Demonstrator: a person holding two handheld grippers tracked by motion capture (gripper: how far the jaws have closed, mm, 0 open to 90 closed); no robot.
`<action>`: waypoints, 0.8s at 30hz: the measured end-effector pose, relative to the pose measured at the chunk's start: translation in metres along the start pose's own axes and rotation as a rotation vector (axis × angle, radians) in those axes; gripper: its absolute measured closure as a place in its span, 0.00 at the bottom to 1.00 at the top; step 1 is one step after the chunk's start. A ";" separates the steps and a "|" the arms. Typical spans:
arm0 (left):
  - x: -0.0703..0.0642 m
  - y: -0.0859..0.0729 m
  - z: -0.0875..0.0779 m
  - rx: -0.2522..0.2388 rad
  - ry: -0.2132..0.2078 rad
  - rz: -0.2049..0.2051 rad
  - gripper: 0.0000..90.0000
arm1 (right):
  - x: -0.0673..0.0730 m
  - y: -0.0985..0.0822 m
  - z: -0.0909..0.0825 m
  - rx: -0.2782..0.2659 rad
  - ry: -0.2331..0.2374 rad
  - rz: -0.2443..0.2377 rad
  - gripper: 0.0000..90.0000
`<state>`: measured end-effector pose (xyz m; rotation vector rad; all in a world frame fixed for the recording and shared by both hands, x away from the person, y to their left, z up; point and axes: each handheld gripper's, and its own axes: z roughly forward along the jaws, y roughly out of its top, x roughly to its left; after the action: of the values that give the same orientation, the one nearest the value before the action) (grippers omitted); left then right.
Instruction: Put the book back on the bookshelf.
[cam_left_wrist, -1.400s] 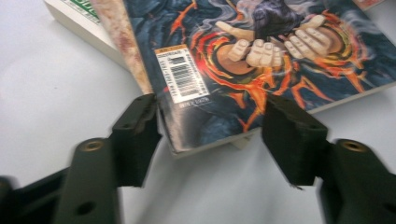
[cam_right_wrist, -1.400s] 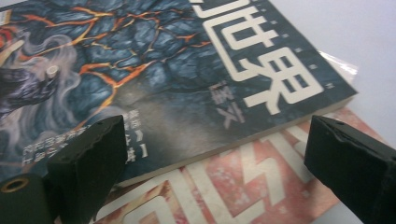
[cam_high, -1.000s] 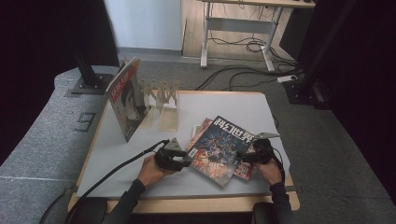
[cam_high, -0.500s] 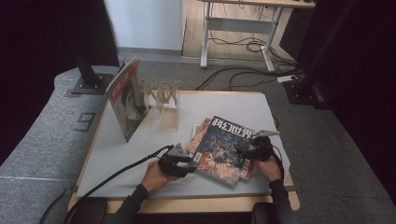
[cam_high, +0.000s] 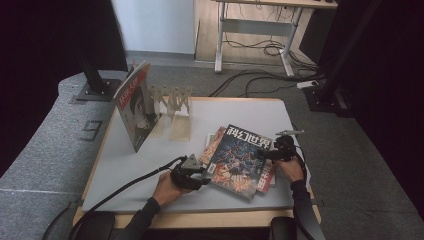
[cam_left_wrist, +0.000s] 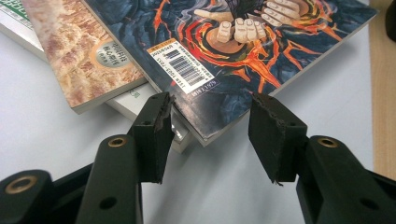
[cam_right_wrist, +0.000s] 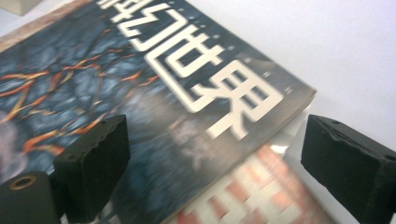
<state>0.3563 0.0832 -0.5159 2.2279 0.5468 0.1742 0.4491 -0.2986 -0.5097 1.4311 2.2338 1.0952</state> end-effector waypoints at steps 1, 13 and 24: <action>0.000 0.000 0.000 0.000 -0.001 -0.001 0.55 | -0.004 0.002 0.003 0.010 0.005 0.007 0.08; -0.002 0.008 0.012 -0.017 0.009 -0.001 0.56 | -0.029 0.013 0.016 0.033 0.068 0.071 0.08; 0.000 0.009 0.015 -0.019 0.008 0.001 0.56 | -0.046 0.017 0.025 0.022 0.160 0.151 0.17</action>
<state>0.3636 0.0674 -0.5186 2.2098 0.5459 0.1878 0.4972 -0.3230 -0.5219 1.5953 2.2814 1.2784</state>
